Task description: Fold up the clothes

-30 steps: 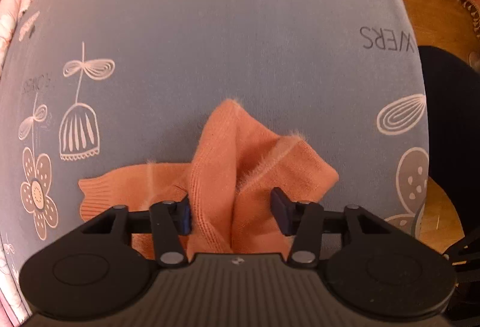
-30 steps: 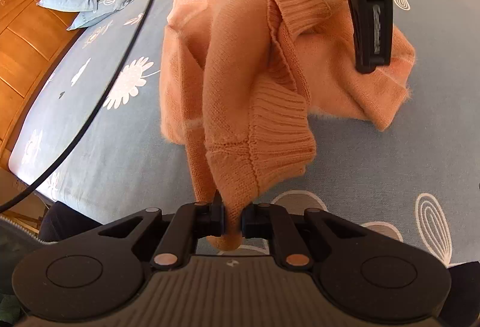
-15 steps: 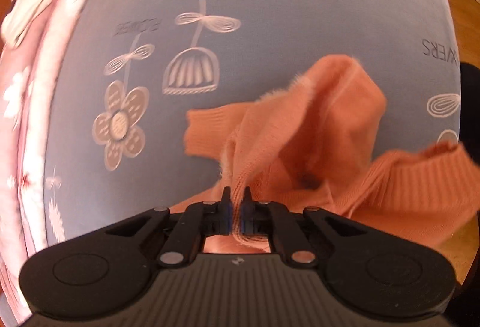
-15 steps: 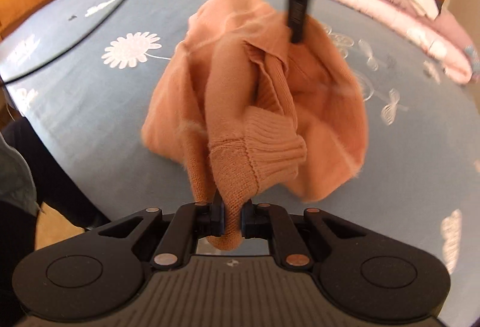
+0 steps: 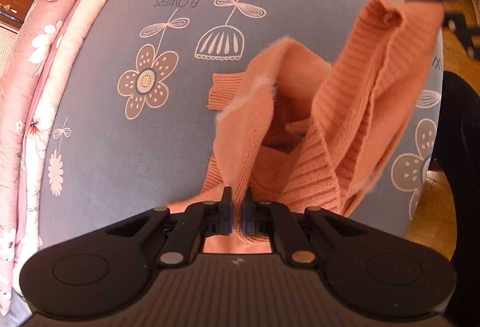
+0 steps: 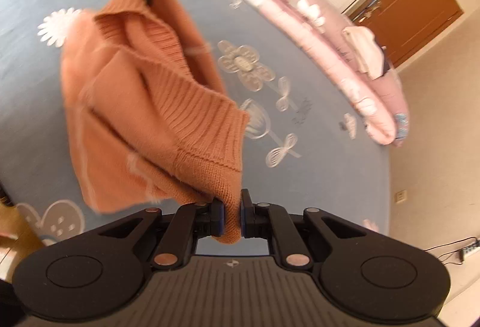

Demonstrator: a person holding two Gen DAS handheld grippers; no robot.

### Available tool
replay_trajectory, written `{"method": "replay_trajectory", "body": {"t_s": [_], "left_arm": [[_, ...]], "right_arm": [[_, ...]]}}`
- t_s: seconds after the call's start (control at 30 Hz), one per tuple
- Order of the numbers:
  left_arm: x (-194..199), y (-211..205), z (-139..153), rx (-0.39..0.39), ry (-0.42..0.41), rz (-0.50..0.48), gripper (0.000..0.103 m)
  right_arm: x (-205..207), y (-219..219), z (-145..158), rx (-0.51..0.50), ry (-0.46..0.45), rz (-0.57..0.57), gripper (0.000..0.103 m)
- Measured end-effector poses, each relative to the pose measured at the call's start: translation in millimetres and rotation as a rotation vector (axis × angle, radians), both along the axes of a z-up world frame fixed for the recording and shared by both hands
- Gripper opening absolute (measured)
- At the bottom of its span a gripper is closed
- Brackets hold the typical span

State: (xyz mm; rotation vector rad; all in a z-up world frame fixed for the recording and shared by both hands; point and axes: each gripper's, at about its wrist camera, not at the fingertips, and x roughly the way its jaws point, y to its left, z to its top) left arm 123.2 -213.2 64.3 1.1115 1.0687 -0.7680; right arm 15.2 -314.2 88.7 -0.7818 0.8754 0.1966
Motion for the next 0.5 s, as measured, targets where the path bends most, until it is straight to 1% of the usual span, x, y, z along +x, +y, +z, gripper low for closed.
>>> {"method": "replay_trajectory", "body": {"t_s": [0.1,0.13,0.2,0.27,0.33,0.37,0.43,0.5], "left_arm": [[2.0,13.2,11.7,0.029,-0.028,0.01,0.004],[2.1,19.0,16.2,0.022,-0.039,0.024,0.004],[2.5,32.6,26.2,0.0,-0.058,0.053,0.004],[4.8,49.3,32.7,-0.017,-0.065,0.09,0.004],[5.7,61.7,31.9,-0.024,-0.073,0.126,0.004],[6.6,66.4,29.4,-0.026,-0.077,0.142,0.004],[7.9,72.8,22.4,-0.041,-0.075,0.17,0.004],[11.6,71.7,10.5,-0.089,-0.058,0.198,0.004]], "right_arm": [[9.1,4.4,10.1,-0.059,-0.051,0.018,0.011],[11.6,8.1,12.9,-0.091,-0.087,0.027,0.011],[20.1,17.3,20.6,-0.116,-0.153,0.032,0.011],[29.1,25.2,29.0,-0.1,-0.19,0.032,0.011],[39.8,32.0,32.3,-0.063,-0.186,0.022,0.011],[44.6,34.6,28.6,-0.048,-0.161,0.018,0.011],[51.7,38.5,10.3,-0.041,-0.103,0.008,0.011],[49.4,38.0,-12.0,-0.051,-0.066,-0.005,0.011]]}}
